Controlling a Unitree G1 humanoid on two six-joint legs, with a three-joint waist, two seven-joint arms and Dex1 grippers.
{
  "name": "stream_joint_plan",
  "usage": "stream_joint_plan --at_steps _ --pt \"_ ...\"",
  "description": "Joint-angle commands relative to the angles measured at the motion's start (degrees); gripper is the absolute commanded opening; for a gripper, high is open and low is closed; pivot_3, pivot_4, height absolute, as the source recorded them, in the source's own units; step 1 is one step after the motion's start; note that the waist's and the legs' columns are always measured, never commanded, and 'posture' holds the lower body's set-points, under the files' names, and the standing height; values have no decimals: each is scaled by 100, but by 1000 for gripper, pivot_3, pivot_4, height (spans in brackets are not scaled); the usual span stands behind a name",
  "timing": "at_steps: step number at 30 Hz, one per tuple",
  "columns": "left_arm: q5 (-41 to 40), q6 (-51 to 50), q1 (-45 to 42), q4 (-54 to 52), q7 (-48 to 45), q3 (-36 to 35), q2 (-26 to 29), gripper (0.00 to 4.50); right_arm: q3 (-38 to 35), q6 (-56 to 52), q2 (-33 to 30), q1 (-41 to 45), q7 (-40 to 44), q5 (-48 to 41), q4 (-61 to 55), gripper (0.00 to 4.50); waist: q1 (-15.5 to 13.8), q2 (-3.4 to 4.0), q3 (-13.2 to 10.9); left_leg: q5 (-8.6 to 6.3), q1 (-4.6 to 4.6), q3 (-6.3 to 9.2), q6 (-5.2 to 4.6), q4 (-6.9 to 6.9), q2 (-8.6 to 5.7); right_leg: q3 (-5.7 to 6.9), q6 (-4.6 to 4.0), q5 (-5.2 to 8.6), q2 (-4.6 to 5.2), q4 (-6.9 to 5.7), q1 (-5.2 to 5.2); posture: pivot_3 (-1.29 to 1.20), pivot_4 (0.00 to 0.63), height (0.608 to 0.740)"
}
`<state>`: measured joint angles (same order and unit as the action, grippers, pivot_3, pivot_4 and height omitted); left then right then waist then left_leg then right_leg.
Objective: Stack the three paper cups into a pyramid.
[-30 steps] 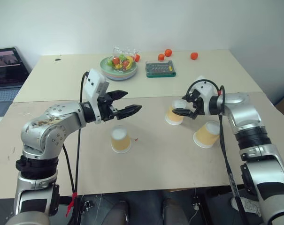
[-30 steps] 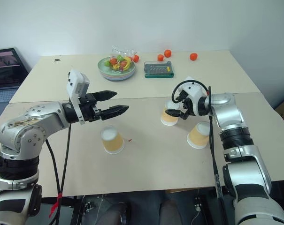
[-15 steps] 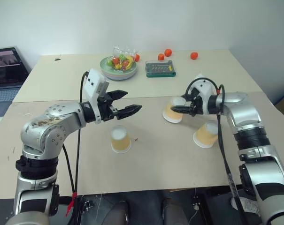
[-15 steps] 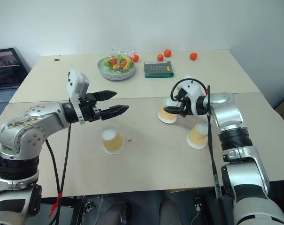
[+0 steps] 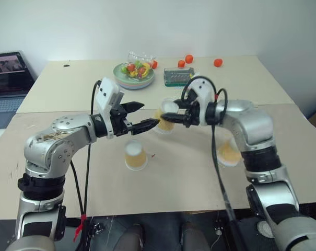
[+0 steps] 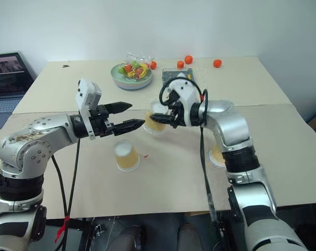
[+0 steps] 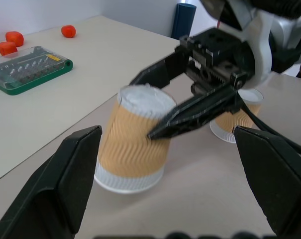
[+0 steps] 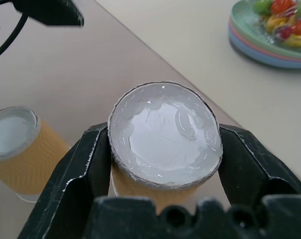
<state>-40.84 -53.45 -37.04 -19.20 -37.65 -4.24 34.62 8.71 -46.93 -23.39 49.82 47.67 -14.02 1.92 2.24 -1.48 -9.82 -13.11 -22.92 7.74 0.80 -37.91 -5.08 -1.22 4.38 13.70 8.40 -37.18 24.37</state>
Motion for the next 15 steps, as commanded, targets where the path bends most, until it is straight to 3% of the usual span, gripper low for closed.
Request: stream_joint_plan --at_steps 1,15 --pt "-66 35 -59 -178 24 -130 52 4500 -11 -9 -14 15 -53 -94 -338 2809 10 0 0 0 1 0 0 0 1 0 0 0 0 0 1 0 150 740" --pt "-43 46 -92 -173 -87 -46 112 4500 211 -268 365 -170 -346 -207 -485 2809 38 0 0 -1 6 -2 -1 0 3 -4 -1 0 -3 -2 1 0 150 740"
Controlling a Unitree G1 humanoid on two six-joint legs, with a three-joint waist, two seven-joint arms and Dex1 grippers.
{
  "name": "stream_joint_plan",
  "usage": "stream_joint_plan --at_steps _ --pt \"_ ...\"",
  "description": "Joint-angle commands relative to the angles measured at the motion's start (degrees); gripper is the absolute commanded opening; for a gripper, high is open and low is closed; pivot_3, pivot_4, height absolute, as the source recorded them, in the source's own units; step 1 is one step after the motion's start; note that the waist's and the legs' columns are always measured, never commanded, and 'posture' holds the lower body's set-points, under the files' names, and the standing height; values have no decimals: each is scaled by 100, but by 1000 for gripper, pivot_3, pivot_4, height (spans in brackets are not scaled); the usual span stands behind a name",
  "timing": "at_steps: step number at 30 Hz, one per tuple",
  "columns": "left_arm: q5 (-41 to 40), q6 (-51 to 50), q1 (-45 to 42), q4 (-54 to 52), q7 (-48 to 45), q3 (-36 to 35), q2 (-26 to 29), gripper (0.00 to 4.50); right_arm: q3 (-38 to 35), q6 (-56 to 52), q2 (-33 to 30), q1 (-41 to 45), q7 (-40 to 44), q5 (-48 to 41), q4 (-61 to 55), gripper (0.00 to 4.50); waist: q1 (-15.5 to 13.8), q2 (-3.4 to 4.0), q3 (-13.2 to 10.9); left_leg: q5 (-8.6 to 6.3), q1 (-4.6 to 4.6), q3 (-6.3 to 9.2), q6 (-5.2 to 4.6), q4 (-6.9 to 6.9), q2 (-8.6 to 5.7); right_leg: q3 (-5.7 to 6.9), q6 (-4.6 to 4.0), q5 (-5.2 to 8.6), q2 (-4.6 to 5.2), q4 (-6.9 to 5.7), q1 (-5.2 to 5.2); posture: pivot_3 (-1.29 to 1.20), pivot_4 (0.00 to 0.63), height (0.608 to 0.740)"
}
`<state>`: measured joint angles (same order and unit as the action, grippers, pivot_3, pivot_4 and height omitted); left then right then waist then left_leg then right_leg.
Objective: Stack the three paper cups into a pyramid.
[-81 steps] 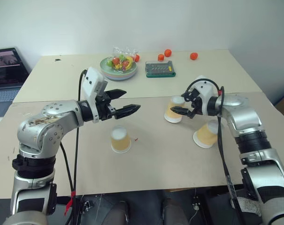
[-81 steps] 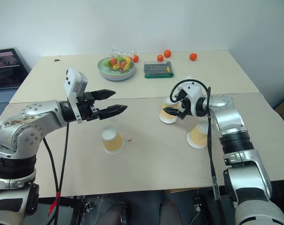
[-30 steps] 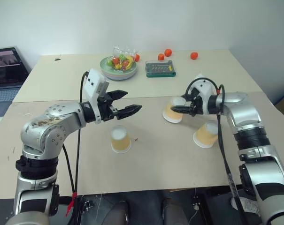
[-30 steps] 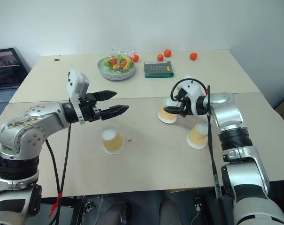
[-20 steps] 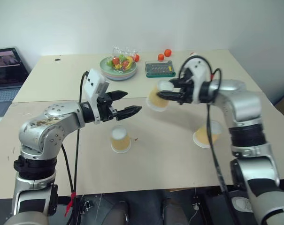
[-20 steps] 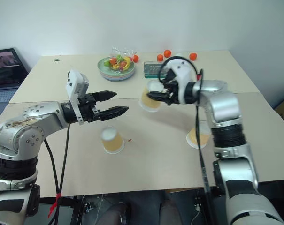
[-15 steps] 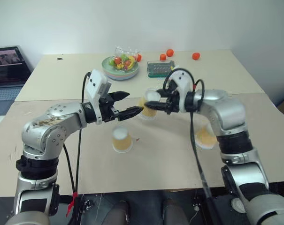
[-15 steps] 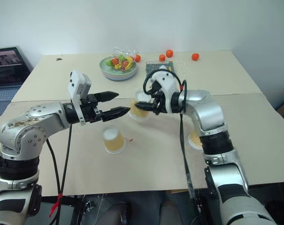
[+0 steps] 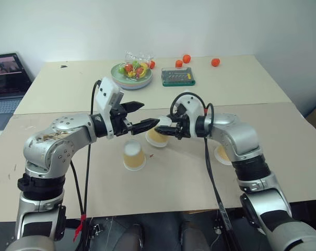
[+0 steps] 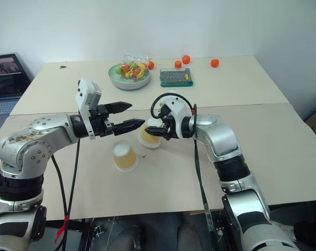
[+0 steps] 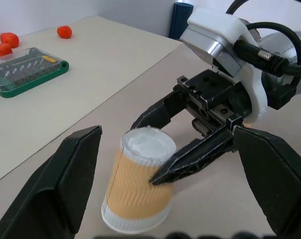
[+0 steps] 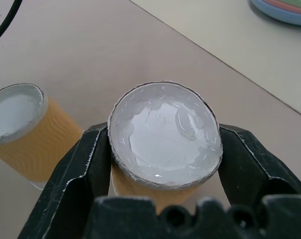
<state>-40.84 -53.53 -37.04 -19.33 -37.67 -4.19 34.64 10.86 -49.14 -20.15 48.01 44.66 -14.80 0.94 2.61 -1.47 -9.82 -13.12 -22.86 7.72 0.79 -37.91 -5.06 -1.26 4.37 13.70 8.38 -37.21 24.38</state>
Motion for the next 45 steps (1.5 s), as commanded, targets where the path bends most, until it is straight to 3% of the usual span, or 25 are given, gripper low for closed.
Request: stream_joint_plan --at_steps 1,7,12,19,31,38,39,41,45 --pt "-41 43 -73 -177 -133 -33 158 4500 7 -60 51 -3 -49 -128 -407 2809 1 0 0 0 0 0 0 0 0 0 0 0 0 0 0 0 150 740" --pt "-115 -27 148 -303 -558 -36 642 4500 22 -62 27 -60 -27 -116 -434 2809 16 1 0 0 2 0 -1 0 0 -1 0 0 -1 0 0 0 150 740" --pt "-1 181 339 -17 -1441 -294 1706 4500 -6 29 -66 -100 28 -84 -342 2809 40 1 0 -1 1 -2 -1 3 2 -5 0 0 -4 -4 8 0 150 740" --pt "374 852 406 740 -2459 -422 2756 4500 -56 238 -222 -160 92 -32 -90 2809 14 1 0 -2 3 -4 -4 5 2 -4 0 0 -5 -1 6 0 150 740" --pt "688 1233 295 948 -2550 -335 2592 4500 -105 578 -463 -345 53 44 270 2809 4 1 0 -3 2 -4 -5 5 3 -3 0 0 -5 -1 5 0 150 740" --pt "707 1205 224 949 -2538 -295 2505 4500 -66 485 -242 -371 -94 -29 91 2809 9 1 0 -3 4 -4 -6 5 3 -3 0 0 -5 -5 3 0 150 740" --pt "716 1205 212 952 -2537 -286 2491 4500 -64 462 -211 -366 -92 -51 65 3791 11 1 0 -3 5 -4 -6 5 3 -3 0 0 -5 -6 3 0 150 740" --pt "720 1199 183 963 -2533 -260 2452 4500 -43 423 -149 -342 -110 -75 18 4312 11 1 0 -3 5 -4 -6 5 3 -3 0 0 -5 -7 4 0 150 740" --pt "746 1214 157 998 -2540 -223 2404 4500 -56 367 -136 -284 -125 -72 -31 4448 13 1 0 -3 4 -4 -6 5 3 -3 0 0 -5 -6 5 0 150 740"
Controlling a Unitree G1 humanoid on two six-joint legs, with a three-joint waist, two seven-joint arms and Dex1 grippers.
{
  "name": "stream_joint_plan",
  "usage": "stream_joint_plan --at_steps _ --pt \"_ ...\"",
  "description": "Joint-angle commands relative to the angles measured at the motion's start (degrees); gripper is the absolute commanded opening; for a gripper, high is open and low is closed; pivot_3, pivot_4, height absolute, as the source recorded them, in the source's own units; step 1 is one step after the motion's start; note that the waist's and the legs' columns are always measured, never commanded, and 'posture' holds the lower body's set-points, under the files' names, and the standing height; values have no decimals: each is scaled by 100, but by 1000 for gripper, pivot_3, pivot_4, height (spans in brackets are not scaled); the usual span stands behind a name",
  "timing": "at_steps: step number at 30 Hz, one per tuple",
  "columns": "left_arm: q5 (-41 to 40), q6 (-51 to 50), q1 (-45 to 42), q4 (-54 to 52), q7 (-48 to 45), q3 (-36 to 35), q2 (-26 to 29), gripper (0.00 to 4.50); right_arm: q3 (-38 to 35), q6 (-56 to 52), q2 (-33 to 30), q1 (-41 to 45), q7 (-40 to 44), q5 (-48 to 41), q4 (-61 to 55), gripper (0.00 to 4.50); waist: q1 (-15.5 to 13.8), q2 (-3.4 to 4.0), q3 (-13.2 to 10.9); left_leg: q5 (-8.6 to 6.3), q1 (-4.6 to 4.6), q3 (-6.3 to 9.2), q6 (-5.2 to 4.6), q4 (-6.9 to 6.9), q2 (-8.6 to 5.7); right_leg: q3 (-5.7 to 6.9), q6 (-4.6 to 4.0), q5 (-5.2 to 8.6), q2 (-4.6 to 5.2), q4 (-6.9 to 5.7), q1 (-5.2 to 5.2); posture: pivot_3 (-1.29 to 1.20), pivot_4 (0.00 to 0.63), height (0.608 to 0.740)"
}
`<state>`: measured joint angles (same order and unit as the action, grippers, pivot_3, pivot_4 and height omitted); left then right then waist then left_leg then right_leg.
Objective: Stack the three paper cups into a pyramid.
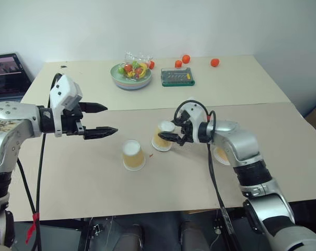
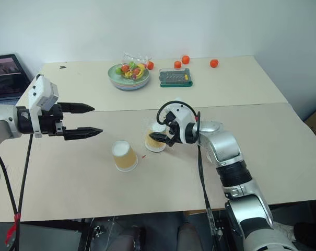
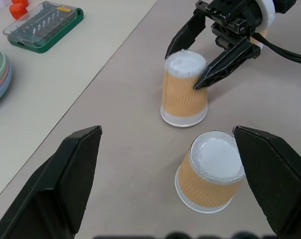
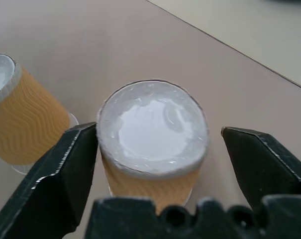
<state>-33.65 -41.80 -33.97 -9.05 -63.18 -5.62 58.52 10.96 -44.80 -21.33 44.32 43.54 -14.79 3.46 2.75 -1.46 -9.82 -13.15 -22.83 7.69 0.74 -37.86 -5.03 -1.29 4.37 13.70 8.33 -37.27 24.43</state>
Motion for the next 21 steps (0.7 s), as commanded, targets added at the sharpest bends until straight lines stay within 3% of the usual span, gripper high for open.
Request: stream_joint_plan --at_steps 1,10,13,15,17,21 --pt "39 48 -158 -11 12 -68 0 4500 -115 -127 -25 127 -23 -101 -304 4448 -2 0 0 0 -1 0 0 0 0 0 0 0 0 1 0 0 150 740" --pt "116 111 -276 121 -2 108 -309 4500 -1716 -1557 -763 1202 -50 -1249 -637 4448 -21 1 -1 0 -3 3 0 0 0 5 0 0 0 2 0 0 150 740" --pt "102 89 -314 104 -37 191 -397 4500 -2290 -1995 -1395 1282 -1 -1553 -857 4448 -33 1 -1 -2 -4 2 -4 0 1 8 0 0 0 7 -4 0 150 740" --pt "94 59 -321 81 -61 208 -427 4500 -2331 -1886 -1927 969 71 -1449 -1029 4448 -65 1 -1 -4 -11 2 -7 0 -1 10 0 -1 2 7 -3 0 150 740" --pt "105 44 -391 101 -64 268 -498 4500 -2576 -1720 -2653 75 169 -1237 -1224 4448 -114 -3 2 -7 -14 1 -12 0 -1 14 1 -1 3 8 -6 0 150 740" --pt "164 109 -495 193 -161 404 -586 4500 -3366 -1955 -3344 -1125 183 -1368 -1732 4448 -128 -5 3 -15 -17 -9 -25 -4 -4 20 4 -2 10 10 -12 0 150 740"
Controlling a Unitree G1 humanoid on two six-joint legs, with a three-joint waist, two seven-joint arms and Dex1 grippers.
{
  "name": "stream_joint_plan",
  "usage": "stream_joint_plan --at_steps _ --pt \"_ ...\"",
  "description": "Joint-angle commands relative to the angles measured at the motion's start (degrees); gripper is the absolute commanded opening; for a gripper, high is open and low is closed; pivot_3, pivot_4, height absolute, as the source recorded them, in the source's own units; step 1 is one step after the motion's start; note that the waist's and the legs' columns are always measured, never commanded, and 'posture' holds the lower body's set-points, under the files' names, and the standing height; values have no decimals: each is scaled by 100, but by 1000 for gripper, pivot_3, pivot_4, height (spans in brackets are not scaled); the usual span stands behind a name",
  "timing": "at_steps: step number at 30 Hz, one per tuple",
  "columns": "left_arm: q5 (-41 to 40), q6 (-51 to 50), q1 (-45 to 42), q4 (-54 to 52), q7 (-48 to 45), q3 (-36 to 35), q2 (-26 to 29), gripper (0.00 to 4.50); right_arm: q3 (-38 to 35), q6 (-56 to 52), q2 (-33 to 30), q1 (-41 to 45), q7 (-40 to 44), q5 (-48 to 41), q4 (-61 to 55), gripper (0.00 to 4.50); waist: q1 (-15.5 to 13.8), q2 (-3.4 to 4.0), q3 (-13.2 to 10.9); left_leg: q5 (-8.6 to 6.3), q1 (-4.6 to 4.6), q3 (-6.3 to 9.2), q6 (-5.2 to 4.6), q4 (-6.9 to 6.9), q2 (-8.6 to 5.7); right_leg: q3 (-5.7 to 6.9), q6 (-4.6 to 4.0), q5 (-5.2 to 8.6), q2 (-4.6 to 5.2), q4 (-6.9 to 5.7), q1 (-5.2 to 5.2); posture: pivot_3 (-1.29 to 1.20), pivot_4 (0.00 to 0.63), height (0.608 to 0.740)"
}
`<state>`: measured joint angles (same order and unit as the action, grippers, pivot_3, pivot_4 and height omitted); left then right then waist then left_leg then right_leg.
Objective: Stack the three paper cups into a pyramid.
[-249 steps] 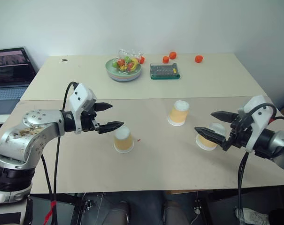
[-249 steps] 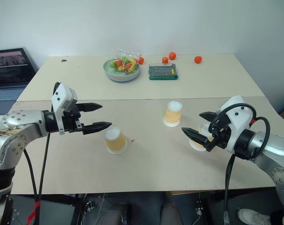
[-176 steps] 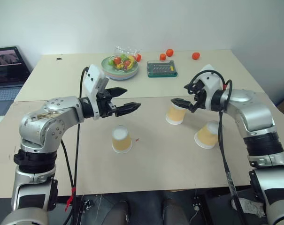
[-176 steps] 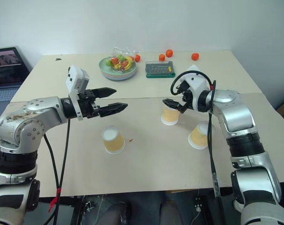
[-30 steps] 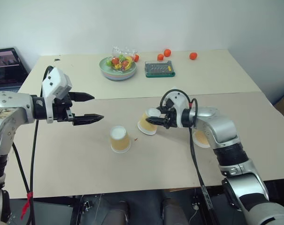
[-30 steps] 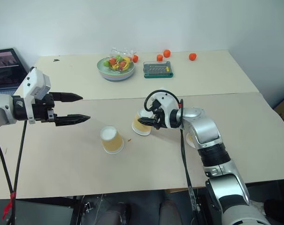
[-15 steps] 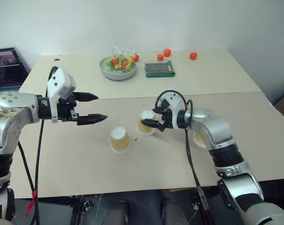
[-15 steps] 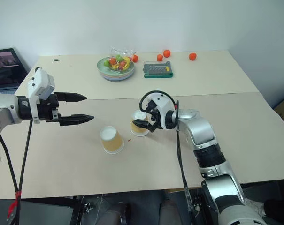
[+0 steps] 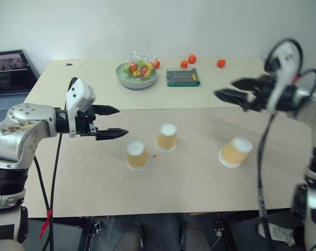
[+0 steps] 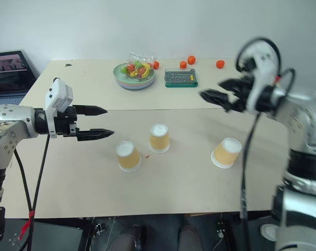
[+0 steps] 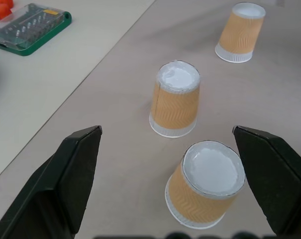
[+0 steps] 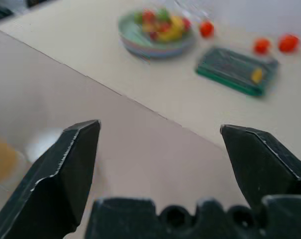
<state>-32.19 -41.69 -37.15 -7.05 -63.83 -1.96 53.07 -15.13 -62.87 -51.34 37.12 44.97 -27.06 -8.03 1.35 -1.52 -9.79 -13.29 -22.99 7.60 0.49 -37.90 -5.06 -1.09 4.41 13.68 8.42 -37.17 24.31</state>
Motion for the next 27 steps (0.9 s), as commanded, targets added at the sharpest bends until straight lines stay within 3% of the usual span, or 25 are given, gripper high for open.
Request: stream_joint_plan --at_steps 1,7,11,18,27 --pt "45 122 -225 46 -126 79 -75 4500 -1057 -307 -439 -670 36 -234 -769 4448 34 3 -1 0 4 -8 0 0 1 -7 0 0 0 0 4 0 150 740" --pt "229 271 -595 412 -278 362 -360 4500 -2470 -662 -296 -2388 93 -544 -1832 4448 78 6 0 0 22 -13 -1 -1 8 -8 0 0 -5 -1 -16 0 150 740" --pt "330 347 -734 574 -368 447 -460 4500 -2783 -689 45 -2818 -67 -832 -2230 4448 103 4 2 0 34 -22 -1 -5 6 -19 7 -9 -4 -3 -24 0 150 740" --pt "423 367 -893 693 -495 512 -523 4500 -2666 -634 783 -3273 -378 -1530 -3112 4448 91 3 2 0 52 -23 -1 -5 9 -27 8 -12 -7 -5 -36 0 150 740" --pt "404 231 -962 620 -554 455 -436 4500 -1889 305 1045 -3776 -631 -1232 -2816 4448 72 1 2 0 52 -26 -1 -5 6 -34 11 -15 -6 -3 -32 0 150 740"
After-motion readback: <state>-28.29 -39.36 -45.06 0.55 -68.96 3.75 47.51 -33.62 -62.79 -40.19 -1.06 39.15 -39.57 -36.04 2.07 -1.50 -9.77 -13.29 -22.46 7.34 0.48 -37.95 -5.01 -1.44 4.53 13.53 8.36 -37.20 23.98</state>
